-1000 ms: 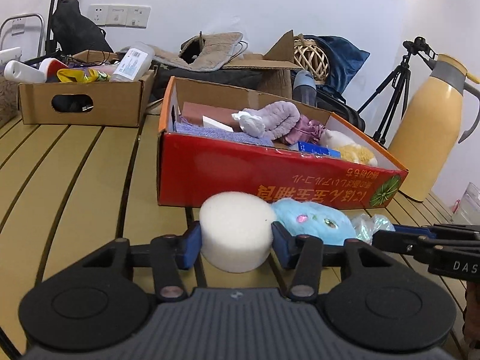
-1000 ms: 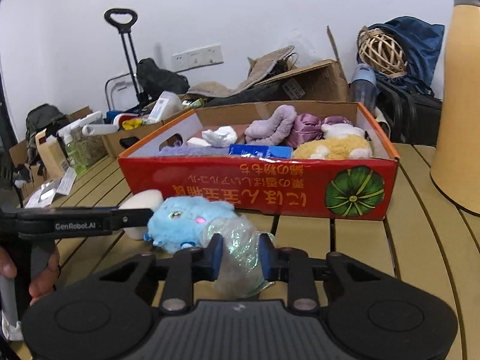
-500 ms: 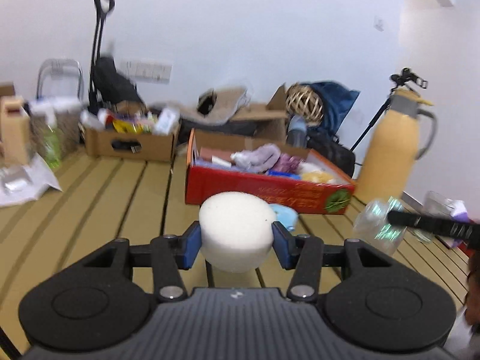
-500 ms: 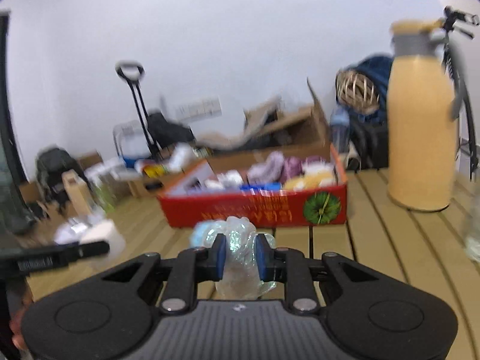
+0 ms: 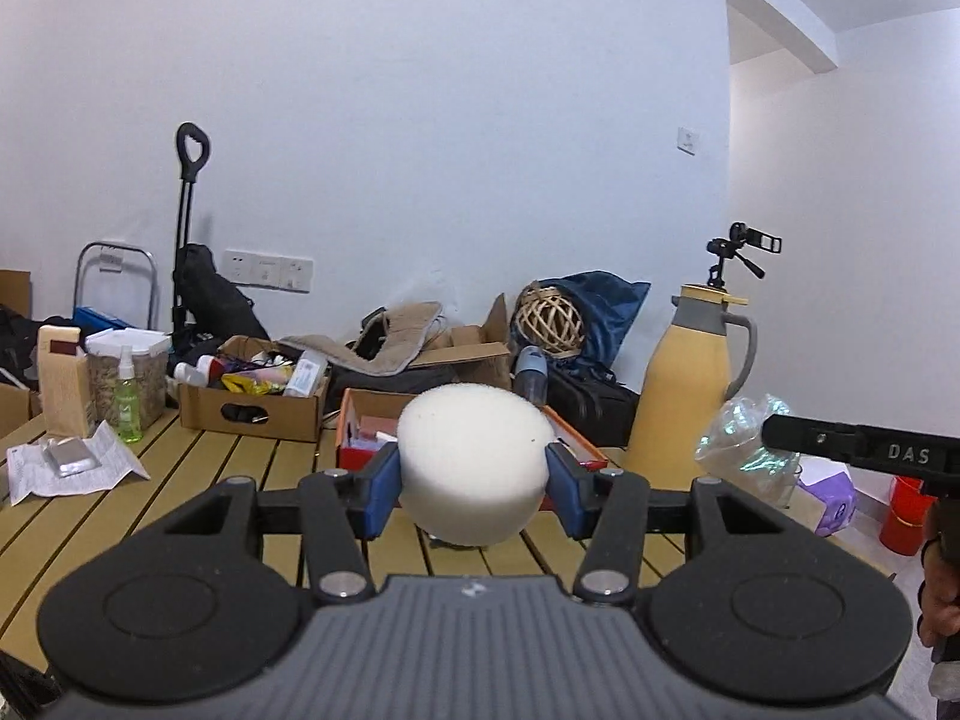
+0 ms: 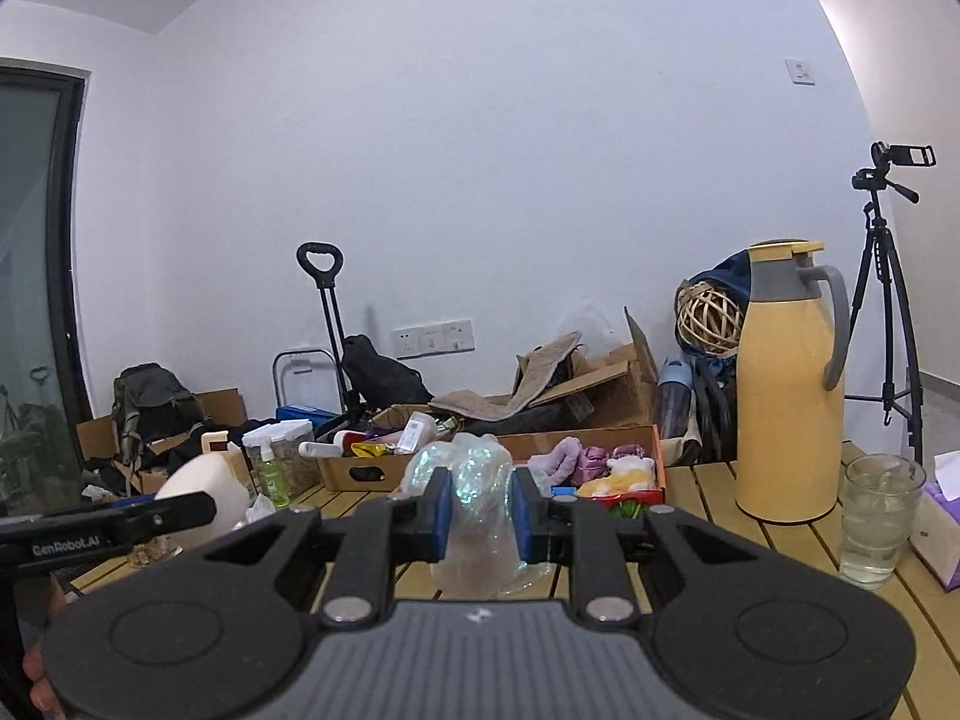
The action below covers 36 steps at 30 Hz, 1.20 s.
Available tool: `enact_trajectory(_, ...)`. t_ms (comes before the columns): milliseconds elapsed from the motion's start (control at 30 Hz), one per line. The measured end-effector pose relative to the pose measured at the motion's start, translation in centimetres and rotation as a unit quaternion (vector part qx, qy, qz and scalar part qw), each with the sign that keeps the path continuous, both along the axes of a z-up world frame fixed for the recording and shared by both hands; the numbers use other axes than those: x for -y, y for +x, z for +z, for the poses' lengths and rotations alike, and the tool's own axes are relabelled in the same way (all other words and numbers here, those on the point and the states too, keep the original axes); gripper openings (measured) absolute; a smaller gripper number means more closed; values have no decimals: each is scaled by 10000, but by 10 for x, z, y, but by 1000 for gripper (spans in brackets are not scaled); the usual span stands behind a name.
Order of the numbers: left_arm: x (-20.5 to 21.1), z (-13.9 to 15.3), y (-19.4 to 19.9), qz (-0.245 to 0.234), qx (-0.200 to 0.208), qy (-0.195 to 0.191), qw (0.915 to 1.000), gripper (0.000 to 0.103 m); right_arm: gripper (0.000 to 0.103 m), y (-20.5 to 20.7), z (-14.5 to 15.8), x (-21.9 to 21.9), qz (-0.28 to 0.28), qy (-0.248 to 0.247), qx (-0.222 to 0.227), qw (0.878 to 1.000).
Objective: Organize soft objects
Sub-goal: 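Carry the foam puck and glittery bag over the red box with both grippers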
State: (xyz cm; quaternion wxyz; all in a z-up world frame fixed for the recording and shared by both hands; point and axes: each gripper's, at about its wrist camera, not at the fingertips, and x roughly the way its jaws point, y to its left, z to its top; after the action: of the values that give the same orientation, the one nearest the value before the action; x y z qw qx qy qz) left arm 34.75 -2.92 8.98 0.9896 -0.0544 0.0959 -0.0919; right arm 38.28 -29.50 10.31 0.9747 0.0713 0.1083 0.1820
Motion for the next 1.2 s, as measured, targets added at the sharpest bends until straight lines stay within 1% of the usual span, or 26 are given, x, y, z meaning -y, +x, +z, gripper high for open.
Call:
enact_trajectory(67,4,1,9,-68,3,65,10000,52,20,6,0,-1,-7,-45,4,10000)
enact_trajectory(167,16,5,37,-219,19,285,9994,52,20,28,3,-4,18,-178,20,9998)
enact_trajectory(267,23,15,82,-481,-19,349,9982,52,20,71,11,-7,71,-388,-31,9992)
enact_trajectory(333,25,23,124,-652,-130,279,9974,52,20,108,16,-10,101,-602,-74,9981)
enact_trajectory(433,30,30,196,-787,-472,131,9957,52,21,179,21,-10,243,-667,-388,9967)
enact_trajectory(500,32,30,247,-861,-838,-110,9927,52,21,228,18,-13,230,-706,-633,9952)
enact_trajectory(567,34,23,302,-859,-1287,-372,9873,52,21,276,10,-18,269,-705,-915,9929)
enact_trajectory(667,36,1,378,-628,-1859,-619,9786,52,21,344,-12,-30,242,-813,-1256,9884)
enact_trajectory(700,39,-10,403,-527,-2037,-614,9757,52,21,364,-22,-35,218,-953,-1325,9864)
enact_trajectory(767,46,-33,444,-290,-2302,-460,9716,52,21,400,-45,-45,116,-1215,-1468,9816)
enact_trajectory(833,50,-54,474,-151,-2517,-313,9672,52,21,433,-69,-53,81,-1340,-1727,9758)
enact_trajectory(933,50,-84,496,49,-2875,-229,9575,53,22,461,-104,-60,-20,-1634,-1985,9664)
enact_trajectory(967,48,-92,497,41,-2957,-233,9550,54,23,467,-114,-60,0,-1663,-2127,9629)
enact_trajectory(1000,47,-99,497,-65,-2987,-178,9541,56,23,469,-122,-58,19,-1638,-2243,9607)
enact_trajectory(1033,46,-102,495,-115,-2950,-131,9553,58,25,468,-121,-54,12,-1467,-2253,9632)
enact_trajectory(1100,42,-102,491,-128,-2960,-177,9549,64,28,469,-121,-53,37,-1417,-2321,9623)
enact_trajectory(1133,42,-100,490,-131,-2937,-150,9557,75,31,470,-121,-53,42,-1396,-2346,9620)
enact_trajectory(1167,42,-98,490,-103,-2880,-108,9575,80,34,469,-121,-53,46,-1364,-2384,9615)
enact_trajectory(1200,41,-94,488,-25,-2834,-77,9590,80,37,468,-119,-53,60,-1338,-2408,9613)
